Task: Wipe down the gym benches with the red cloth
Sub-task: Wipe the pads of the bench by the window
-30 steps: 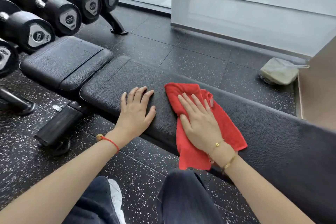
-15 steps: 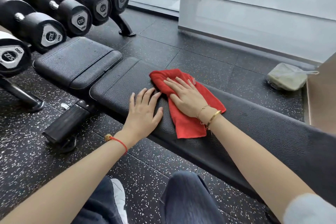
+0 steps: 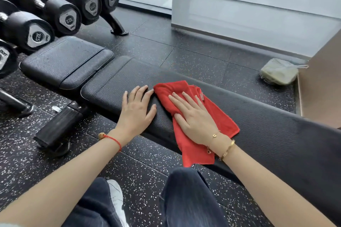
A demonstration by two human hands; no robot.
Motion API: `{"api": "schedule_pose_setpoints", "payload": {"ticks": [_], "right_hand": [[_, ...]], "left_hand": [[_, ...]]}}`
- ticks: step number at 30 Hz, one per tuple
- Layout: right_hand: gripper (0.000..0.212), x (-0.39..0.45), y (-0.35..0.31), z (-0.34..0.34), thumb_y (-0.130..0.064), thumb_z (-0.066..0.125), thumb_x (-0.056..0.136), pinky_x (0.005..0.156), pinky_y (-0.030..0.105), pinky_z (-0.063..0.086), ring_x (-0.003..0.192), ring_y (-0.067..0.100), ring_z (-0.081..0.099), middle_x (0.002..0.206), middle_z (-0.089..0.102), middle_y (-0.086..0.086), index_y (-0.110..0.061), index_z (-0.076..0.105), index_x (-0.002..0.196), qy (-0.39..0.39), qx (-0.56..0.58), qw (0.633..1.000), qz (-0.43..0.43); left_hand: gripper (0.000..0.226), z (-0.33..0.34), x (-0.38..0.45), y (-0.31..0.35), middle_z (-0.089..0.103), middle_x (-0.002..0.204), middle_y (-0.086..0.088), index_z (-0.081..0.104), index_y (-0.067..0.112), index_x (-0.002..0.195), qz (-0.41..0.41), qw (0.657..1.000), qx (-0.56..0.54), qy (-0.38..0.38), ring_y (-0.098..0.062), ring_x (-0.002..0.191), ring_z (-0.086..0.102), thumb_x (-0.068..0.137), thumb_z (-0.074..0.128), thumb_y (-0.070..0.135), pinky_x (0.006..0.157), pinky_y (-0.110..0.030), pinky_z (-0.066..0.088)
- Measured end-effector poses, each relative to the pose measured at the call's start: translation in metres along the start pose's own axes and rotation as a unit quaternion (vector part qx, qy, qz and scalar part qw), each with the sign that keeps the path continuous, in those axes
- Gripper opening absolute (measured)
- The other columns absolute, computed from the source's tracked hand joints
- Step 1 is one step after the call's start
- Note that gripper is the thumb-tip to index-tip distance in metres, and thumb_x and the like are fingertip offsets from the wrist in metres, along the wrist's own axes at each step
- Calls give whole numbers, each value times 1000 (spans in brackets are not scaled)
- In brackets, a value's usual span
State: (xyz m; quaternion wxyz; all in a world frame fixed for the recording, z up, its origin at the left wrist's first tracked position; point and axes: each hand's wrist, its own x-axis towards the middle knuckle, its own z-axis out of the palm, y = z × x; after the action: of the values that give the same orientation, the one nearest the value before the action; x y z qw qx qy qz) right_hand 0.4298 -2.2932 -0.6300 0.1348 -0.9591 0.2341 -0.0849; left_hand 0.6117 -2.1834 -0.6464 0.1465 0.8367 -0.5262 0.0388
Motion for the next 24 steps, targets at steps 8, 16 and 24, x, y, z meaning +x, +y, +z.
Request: {"api": "schedule_pose_setpoints", "payload": {"ticks": [8, 16, 24], "right_hand": [[57, 41, 31, -13, -34, 33, 99, 122, 45, -3, 150, 17, 9, 162, 16, -10, -28, 18, 154, 38, -26, 980, 193], [58, -43, 15, -11, -37, 36, 99, 123, 41, -2, 150, 13, 8, 161, 17, -15, -34, 17, 154, 22, -16, 997, 77], [55, -74, 94, -39, -31, 40, 99, 122, 41, -3, 149, 15, 15, 159, 24, -13, -31, 24, 152, 72, -27, 970, 229]], "left_hand": [[55, -2, 1, 7, 37, 153, -7, 44, 16, 143, -18, 1000, -21, 0, -28, 147, 22, 92, 38, 37, 120, -58, 10], [47, 5, 13, 51, 43, 149, -5, 47, 17, 140, 24, 998, -45, 30, -27, 145, 28, 94, 51, 25, 119, -59, 13], [45, 17, 10, 84, 39, 151, -1, 45, 22, 141, 65, 997, -49, -9, -23, 145, 25, 97, 46, 31, 120, -57, 11]]}}
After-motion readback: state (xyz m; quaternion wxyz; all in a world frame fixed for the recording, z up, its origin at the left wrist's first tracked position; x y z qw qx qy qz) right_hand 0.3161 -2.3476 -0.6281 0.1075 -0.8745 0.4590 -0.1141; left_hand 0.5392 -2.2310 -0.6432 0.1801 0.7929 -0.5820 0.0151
